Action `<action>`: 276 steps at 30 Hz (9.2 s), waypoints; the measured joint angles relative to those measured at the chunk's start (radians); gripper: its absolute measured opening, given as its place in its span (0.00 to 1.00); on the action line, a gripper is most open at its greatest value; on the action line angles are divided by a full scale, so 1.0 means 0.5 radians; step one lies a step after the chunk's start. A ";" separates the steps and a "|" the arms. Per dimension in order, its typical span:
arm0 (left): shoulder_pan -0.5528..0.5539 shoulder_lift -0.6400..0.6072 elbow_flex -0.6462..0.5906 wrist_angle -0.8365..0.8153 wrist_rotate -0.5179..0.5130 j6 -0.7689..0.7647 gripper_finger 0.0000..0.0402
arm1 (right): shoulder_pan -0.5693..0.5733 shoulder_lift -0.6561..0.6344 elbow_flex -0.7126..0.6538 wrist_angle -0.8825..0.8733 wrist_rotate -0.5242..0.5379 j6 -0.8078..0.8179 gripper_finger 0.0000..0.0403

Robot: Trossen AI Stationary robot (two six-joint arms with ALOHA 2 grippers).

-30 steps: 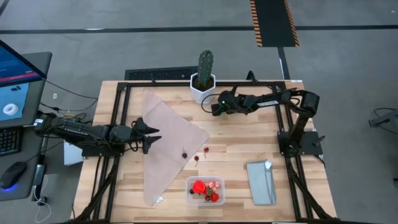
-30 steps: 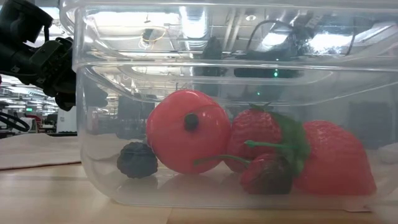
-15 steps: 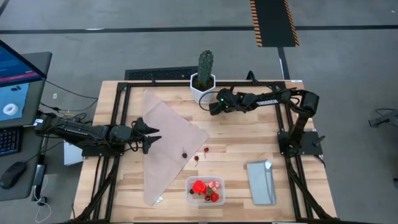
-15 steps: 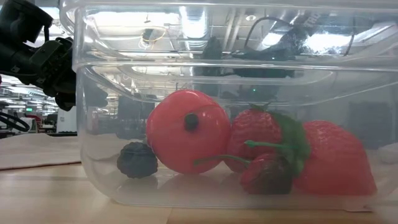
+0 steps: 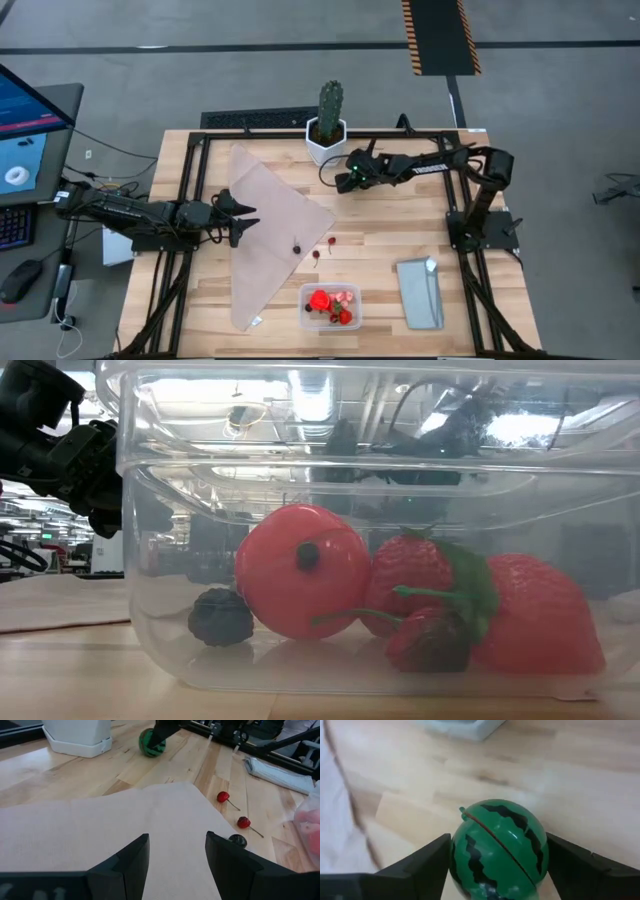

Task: Pick and placing Produce into tupperware
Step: Put the watermelon into the transparent bin, then put the top red cherry into the transparent bin

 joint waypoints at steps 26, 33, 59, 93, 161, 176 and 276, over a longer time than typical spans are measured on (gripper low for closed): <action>0.000 0.000 0.000 0.000 0.000 0.000 0.45 | 0.719 -0.001 0.735 -0.981 -0.013 0.160 0.75; 0.000 0.001 0.000 0.000 0.000 0.000 0.45 | 1.006 -0.001 0.975 -1.069 -0.013 0.156 0.75; 0.000 0.001 0.000 0.000 0.000 0.000 0.45 | 1.766 0.019 0.972 -0.776 0.481 0.830 0.98; 0.000 0.001 0.000 0.000 0.000 0.000 0.45 | 1.189 0.019 0.971 -0.732 0.782 -0.395 0.94; 0.000 -0.002 -0.001 0.005 -0.022 0.003 0.45 | 0.879 -0.786 -0.378 0.323 -0.006 -1.207 0.72; 0.000 0.000 -0.001 -0.003 0.069 0.053 0.45 | 0.809 -0.476 -0.323 0.382 -0.171 -1.123 0.72; 0.000 0.001 -0.001 -0.001 0.070 0.053 0.45 | 0.994 0.304 -0.041 0.575 -0.019 -1.052 0.72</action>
